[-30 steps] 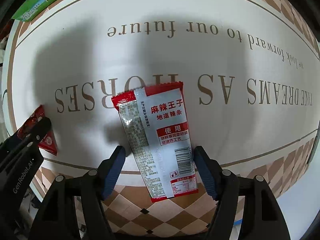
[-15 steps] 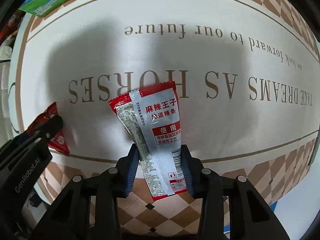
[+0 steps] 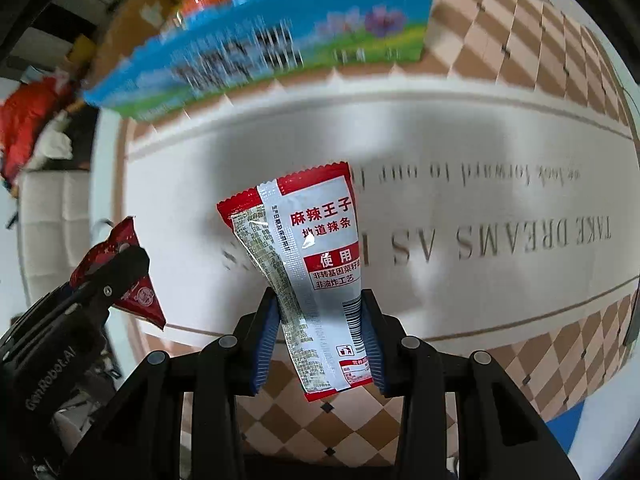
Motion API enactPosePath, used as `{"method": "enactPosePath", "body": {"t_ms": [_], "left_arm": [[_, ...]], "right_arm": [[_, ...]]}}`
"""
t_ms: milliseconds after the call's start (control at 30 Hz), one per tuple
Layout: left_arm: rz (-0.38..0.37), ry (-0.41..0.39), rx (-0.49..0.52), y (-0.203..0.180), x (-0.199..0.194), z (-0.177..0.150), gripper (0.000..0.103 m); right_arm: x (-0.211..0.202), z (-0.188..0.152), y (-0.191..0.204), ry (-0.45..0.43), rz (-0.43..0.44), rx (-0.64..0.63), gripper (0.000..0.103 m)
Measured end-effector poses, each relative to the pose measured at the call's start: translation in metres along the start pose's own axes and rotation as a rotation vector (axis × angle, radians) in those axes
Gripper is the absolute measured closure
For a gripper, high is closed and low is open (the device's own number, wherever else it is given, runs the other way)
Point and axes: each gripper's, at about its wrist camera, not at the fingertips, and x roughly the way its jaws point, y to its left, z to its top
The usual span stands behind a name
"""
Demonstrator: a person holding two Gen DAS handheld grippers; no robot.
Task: Organize snacks
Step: 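Carry both packs into the box and open both tools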
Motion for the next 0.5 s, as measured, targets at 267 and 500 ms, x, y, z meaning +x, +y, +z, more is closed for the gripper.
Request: {"method": "enactPosePath", "body": {"t_ms": [267,500], "left_arm": [[-0.058,-0.115,0.056,-0.024,-0.046,0.084,0.069],[-0.05,-0.149,0.056,-0.025,-0.053,0.17,0.069]], "right_arm": [[-0.091,0.069,-0.004,-0.135,0.105,0.017,0.061],[-0.12,0.149,-0.008,-0.222,0.07,0.027,0.061]]}}
